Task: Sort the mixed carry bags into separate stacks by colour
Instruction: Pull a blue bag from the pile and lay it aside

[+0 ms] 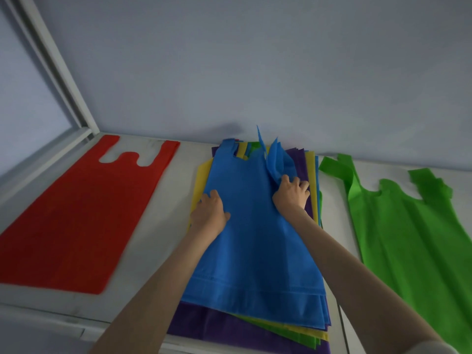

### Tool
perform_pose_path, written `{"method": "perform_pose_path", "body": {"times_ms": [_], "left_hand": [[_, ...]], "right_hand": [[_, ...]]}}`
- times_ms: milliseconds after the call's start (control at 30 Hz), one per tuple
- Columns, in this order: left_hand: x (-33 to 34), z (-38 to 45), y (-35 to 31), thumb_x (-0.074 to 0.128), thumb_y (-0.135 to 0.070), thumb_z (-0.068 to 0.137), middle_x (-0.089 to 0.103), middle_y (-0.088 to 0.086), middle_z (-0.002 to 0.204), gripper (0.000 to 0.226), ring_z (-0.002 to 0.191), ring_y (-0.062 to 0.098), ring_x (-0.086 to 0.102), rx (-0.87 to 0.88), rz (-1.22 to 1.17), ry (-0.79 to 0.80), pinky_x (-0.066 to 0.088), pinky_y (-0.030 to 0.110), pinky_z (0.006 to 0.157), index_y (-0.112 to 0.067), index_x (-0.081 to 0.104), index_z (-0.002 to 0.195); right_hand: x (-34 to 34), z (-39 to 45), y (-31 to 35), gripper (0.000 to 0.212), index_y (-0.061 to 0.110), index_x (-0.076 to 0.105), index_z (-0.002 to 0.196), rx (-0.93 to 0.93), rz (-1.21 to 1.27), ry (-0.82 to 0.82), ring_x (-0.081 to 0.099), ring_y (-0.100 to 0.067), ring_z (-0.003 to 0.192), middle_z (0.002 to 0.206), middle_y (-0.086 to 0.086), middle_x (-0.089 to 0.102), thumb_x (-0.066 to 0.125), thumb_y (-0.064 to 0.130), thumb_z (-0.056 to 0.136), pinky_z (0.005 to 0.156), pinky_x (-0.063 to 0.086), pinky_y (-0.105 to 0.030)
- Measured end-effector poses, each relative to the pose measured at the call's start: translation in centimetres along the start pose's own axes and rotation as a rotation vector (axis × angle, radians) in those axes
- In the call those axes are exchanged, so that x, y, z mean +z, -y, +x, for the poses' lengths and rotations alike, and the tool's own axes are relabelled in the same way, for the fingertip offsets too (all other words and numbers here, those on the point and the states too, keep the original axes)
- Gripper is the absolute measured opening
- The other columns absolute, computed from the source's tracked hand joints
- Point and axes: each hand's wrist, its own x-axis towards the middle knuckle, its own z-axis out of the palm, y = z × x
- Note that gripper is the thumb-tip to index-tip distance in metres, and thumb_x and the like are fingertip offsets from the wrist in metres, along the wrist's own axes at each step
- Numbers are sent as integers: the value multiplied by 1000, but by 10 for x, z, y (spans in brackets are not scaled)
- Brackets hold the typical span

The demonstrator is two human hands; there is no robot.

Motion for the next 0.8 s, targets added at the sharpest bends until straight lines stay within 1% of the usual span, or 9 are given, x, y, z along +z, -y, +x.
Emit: {"method": "perform_pose_path", "body": {"times_ms": [100, 200, 267, 333, 433, 533, 633, 733, 800], "left_hand": [[1, 0, 1, 55, -26, 93, 47, 13, 127, 43, 114, 30, 53, 4, 2, -3, 47, 37, 86, -3, 39, 125], [2, 1, 0, 55, -26, 93, 47, 13, 127, 42, 114, 29, 53, -4, -1, -5, 47, 36, 85, -3, 39, 125], [1, 1, 1, 55, -26, 93, 46, 13, 128, 43, 116, 29, 53, -8, 0, 2, 47, 37, 87, -3, 38, 126], [1, 1, 1, 55, -25, 93, 46, 14, 128, 42, 116, 30, 52, -7, -3, 9, 47, 37, 88, -3, 39, 125], [1, 0, 0, 56, -27, 93, 43, 15, 131, 46, 120, 30, 48, -38, -18, -6, 46, 37, 90, -3, 37, 127], [3, -2, 0, 57, -37, 91, 35, 15, 136, 60, 125, 29, 38, -90, 19, -77, 44, 36, 94, -3, 33, 134], [7, -3, 2, 49, -48, 92, 34, 16, 137, 65, 127, 29, 36, -133, 41, -106, 39, 36, 99, -1, 32, 135], [8, -2, 2, 43, -49, 94, 36, 16, 137, 63, 127, 30, 36, -184, 47, -128, 36, 36, 101, 0, 35, 134], [7, -1, 2, 44, -47, 95, 38, 16, 136, 61, 127, 30, 37, -208, 7, -136, 35, 36, 101, 1, 36, 133]], "right_hand": [[3, -1, 1, 40, 4, 36, 131, -3, -27, 19, 38, -36, 127, 132, -20, 48, 38, 5, 92, 106, 31, -41], [1, -1, 1, 43, 5, 38, 131, -119, 1, -49, 43, -33, 124, 125, -20, 54, 40, 0, 88, 109, 27, -37], [0, -4, 3, 47, 6, 40, 132, -203, 155, -51, 42, -33, 123, 126, -20, 51, 39, -5, 87, 104, 33, -36], [0, -7, 5, 49, 5, 41, 132, -217, 357, -50, 39, -34, 125, 133, -19, 42, 39, -9, 86, 100, 37, -37], [-3, -3, 6, 48, 3, 35, 134, 33, 563, -44, 39, -38, 125, 139, -21, 32, 46, -2, 88, 102, 37, -40], [-11, 7, -2, 56, -2, 28, 135, 250, 655, 35, 43, -41, 126, 139, -25, 36, 56, 14, 89, 101, 40, -43], [-18, 13, -15, 63, -5, 30, 134, 294, 622, 71, 50, -38, 122, 135, -22, 46, 57, 29, 89, 89, 45, -38], [-20, 17, -26, 69, -7, 33, 134, 312, 543, 76, 52, -38, 119, 132, -22, 50, 51, 43, 89, 93, 46, -41], [-23, 18, -28, 67, -6, 36, 133, 315, 559, 80, 53, -38, 116, 130, -22, 52, 52, 42, 89, 92, 47, -42]]}}
